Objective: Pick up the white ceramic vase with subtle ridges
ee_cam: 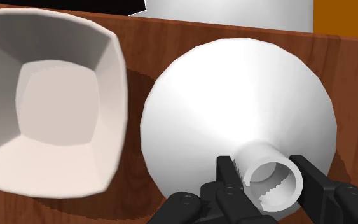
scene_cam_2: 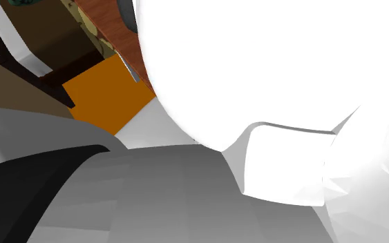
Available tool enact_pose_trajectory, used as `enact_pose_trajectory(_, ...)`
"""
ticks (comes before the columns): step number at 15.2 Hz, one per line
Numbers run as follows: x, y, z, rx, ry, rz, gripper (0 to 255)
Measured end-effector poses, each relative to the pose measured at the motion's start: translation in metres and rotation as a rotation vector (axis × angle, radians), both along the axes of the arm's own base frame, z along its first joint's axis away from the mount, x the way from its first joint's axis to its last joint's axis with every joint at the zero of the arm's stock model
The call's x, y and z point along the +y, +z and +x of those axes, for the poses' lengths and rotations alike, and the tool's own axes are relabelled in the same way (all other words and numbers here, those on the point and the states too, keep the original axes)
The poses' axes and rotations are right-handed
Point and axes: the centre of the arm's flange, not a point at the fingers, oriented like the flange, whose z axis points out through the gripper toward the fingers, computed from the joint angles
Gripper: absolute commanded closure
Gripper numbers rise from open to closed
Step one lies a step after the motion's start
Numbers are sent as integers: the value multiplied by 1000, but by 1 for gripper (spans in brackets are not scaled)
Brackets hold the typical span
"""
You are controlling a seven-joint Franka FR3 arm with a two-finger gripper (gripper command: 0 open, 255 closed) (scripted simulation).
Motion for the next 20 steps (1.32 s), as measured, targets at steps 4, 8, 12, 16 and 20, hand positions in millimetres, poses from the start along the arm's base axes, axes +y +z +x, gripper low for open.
enact_pose_trajectory(4,0,0,0,0,0,0,255)
enact_pose_trajectory(8,0,15,1,1,0,-1,255)
enact_pose_trajectory(12,0,36,1,1,0,-1,255)
enact_pose_trajectory(16,1,57,1,1,0,-1,255)
enact_pose_trajectory(20,0,76,0,1,0,-1,255)
